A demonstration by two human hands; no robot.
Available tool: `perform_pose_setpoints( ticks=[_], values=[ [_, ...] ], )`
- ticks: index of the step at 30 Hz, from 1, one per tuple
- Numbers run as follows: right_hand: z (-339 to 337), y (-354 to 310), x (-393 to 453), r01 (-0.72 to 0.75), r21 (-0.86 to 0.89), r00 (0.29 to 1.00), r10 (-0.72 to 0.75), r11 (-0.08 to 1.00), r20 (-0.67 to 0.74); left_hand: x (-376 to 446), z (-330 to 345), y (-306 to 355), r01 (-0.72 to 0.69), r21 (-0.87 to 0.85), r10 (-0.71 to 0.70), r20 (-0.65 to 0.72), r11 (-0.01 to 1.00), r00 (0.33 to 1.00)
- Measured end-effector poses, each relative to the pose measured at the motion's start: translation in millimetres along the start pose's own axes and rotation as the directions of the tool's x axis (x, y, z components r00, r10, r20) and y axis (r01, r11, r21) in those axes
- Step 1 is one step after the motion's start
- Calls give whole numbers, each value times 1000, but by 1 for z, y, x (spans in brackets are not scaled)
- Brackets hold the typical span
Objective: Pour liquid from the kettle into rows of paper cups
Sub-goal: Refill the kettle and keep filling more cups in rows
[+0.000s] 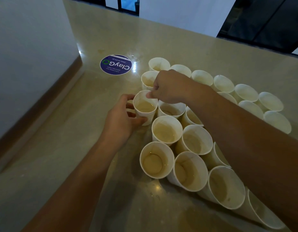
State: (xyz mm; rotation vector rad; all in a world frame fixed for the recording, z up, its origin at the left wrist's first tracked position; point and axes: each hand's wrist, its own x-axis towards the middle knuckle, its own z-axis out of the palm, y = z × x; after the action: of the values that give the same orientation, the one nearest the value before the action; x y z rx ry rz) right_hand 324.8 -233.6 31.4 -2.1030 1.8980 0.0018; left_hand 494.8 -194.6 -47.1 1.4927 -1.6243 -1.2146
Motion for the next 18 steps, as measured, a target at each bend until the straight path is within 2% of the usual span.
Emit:
perform_pose_setpoints(
  ticks=[6, 10, 14, 18],
  values=[
    [-4, 6, -12, -25, 72, 998, 30, 997, -63, -6, -3, 2, 61, 62, -61, -8, 996, 998],
    [-23, 12, -30, -21, 47, 997, 24, 999, -68, -19, -18, 18, 18, 202, -5, -63, 979, 998],
    [-52, 16, -71, 54, 74, 998, -56, 996, 28, -47, -35, 54, -169, 249, 198, -100, 954, 975],
    [-80, 22, -132, 110, 60, 989, -115, 992, 89, -96, -33, 96, -397, 250, 429, -91, 883, 899]
  ],
)
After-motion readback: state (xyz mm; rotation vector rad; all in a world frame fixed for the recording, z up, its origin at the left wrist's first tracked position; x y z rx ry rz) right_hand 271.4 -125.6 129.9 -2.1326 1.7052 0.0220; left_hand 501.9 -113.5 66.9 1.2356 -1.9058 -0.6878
